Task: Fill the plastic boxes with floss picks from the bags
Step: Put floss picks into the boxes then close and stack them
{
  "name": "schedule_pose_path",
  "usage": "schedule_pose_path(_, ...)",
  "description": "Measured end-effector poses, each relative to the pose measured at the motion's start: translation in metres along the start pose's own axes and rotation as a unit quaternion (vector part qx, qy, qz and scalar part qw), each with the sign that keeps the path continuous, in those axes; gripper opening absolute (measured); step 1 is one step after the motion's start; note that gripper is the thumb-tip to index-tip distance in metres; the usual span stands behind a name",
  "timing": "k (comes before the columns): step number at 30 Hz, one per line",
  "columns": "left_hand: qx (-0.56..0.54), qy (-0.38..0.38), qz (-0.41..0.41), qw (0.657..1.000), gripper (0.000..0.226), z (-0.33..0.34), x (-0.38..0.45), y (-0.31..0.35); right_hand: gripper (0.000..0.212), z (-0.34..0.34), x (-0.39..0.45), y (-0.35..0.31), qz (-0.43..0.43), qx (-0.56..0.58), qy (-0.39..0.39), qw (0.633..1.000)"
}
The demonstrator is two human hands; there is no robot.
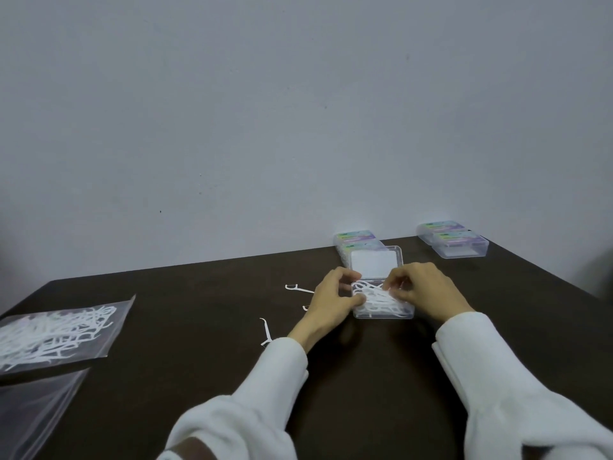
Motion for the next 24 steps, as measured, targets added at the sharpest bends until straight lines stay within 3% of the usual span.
schedule_pose_path(9,0.023,-0.033,0.022,0.999,0.011,-0.003,-0.001,0.0,0.008,0.0,-0.001,0.001,-0.025,-0.002,-0.022,0.999)
schedule_pose_path(17,0.128,0.0,0.065,0.99,0.021,-0.009,-0.004,0.009,0.013,-0.001,0.001,0.004,-0.018,-0.01,-0.01,1.0)
schedule_pose_path(22,0.082,-0.008,0.062,0.995,0.027,-0.008,-0.004,0.007,0.017,0.002,0.002,-0.004,-0.028,-0.042,0.001,0.999)
schedule_pose_path(24,0.131,-0.005,0.068,0.989,0.023,-0.008,-0.003,0.007,0.018,0.0,0.003,-0.005,-0.027,-0.053,0.016,0.998)
Point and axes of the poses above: each hand's wrist, its own x-axis towards the middle knuckle, its own z-axis out of the palm, y = z × x, the point moved 9 cm from there along x, towards the middle knuckle, and after that the axes turned 3 degrees about -x, right-handed, at the moved point
